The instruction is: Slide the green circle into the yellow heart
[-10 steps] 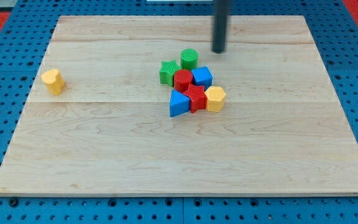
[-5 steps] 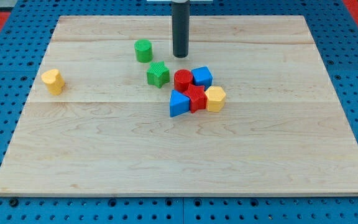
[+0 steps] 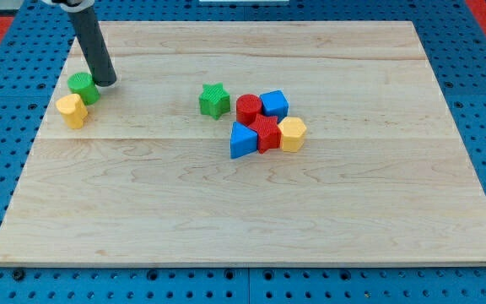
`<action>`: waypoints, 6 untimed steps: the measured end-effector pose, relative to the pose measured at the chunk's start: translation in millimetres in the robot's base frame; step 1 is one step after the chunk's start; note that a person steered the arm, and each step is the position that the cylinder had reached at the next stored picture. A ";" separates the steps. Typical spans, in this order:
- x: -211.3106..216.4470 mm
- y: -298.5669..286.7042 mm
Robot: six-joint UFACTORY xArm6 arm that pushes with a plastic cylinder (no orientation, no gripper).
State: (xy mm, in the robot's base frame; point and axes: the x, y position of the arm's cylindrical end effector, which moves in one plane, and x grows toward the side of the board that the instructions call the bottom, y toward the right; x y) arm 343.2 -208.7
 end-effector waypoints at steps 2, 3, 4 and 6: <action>14.5 19.1; -12.9 34.7; 16.5 33.0; -32.6 7.3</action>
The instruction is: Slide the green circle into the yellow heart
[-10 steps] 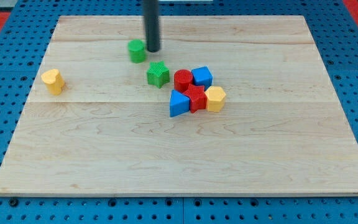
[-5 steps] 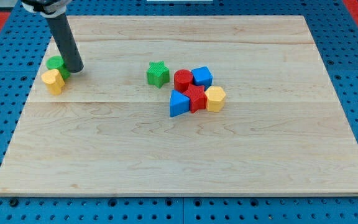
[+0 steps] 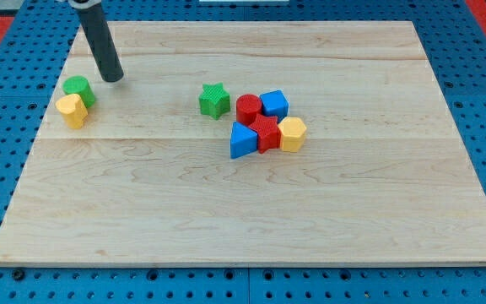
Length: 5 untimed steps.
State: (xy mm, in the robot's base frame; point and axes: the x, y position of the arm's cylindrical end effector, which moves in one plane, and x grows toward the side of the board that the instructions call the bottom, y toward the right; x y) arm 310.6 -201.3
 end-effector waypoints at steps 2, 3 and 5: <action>6.0 -50.3; 19.0 -44.7; 33.1 -44.7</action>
State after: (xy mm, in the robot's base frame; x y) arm 343.7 -246.0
